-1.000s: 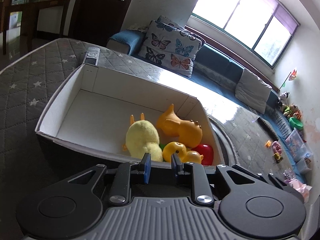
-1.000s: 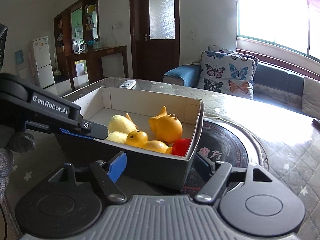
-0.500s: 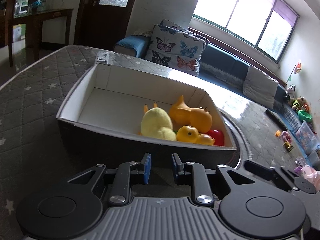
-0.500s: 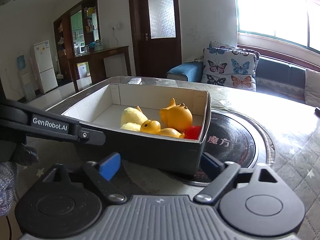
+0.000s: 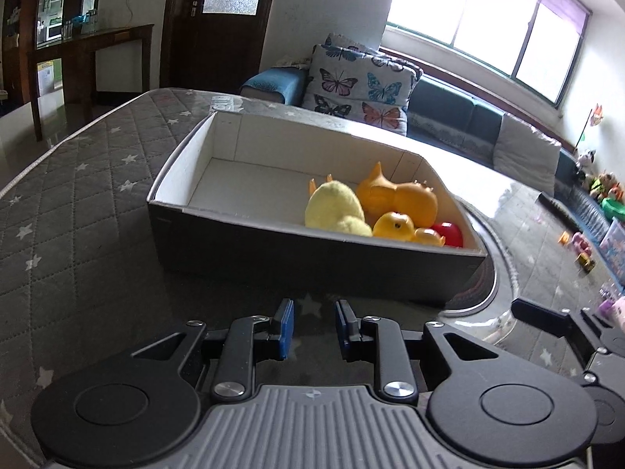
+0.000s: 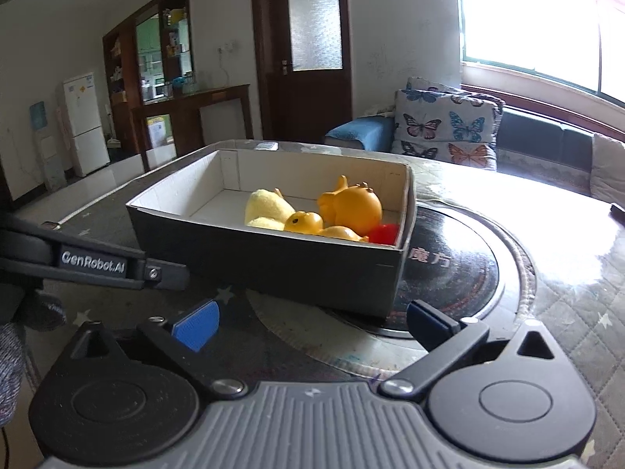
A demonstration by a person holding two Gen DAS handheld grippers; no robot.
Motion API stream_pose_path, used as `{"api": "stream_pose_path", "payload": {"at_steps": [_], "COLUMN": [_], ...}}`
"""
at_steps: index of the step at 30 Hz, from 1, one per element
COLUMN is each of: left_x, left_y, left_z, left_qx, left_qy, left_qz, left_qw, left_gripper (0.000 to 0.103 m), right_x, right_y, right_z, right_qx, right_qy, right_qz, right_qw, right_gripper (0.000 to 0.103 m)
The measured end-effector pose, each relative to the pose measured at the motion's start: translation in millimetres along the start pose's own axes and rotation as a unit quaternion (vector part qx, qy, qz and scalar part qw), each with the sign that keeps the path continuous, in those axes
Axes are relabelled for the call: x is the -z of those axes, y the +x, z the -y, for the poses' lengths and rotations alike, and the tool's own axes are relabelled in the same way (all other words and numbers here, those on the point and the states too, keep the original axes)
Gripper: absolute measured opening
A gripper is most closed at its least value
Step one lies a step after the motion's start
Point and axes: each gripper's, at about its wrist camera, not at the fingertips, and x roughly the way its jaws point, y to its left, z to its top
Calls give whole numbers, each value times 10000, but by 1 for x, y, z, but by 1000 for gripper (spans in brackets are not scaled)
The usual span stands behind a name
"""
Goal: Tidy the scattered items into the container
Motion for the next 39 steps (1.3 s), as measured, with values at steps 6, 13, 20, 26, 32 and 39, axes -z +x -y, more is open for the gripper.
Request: {"api": "stream_pose_path", "payload": {"at_steps": [6,13,20,26,32,39], "left_x": [7,13,15,15,15,14], "left_y": [3,3,5,6,8,12], "left_z": [2,2,5,6,7,7], "left_qx": [-150,-249,-383,-506,-713,-781], "left_qy": [81,142,239,327,467,556], "left_qz": [-47,-81,-90,-59,-68,-90], "left_qw": [9998,9996,9989,9982,9963,9954], "left_gripper": [26,26,26,31,31,31], "right_x": [4,8,13,15,15,13], "right_y": [2,4,5,3,4,10], "right_z": [2,1,-2,-5,-5,-6], "right_qx": [-4,33,-41,-76,-151,-211], "right_qy": [96,141,182,148,164,140], "right_qz": [-93,-171,-170,-95,-29,-115], "right_qw": [9999,9997,9997,9998,9997,9996], "right_gripper": [103,103,103,103,103,103]}}
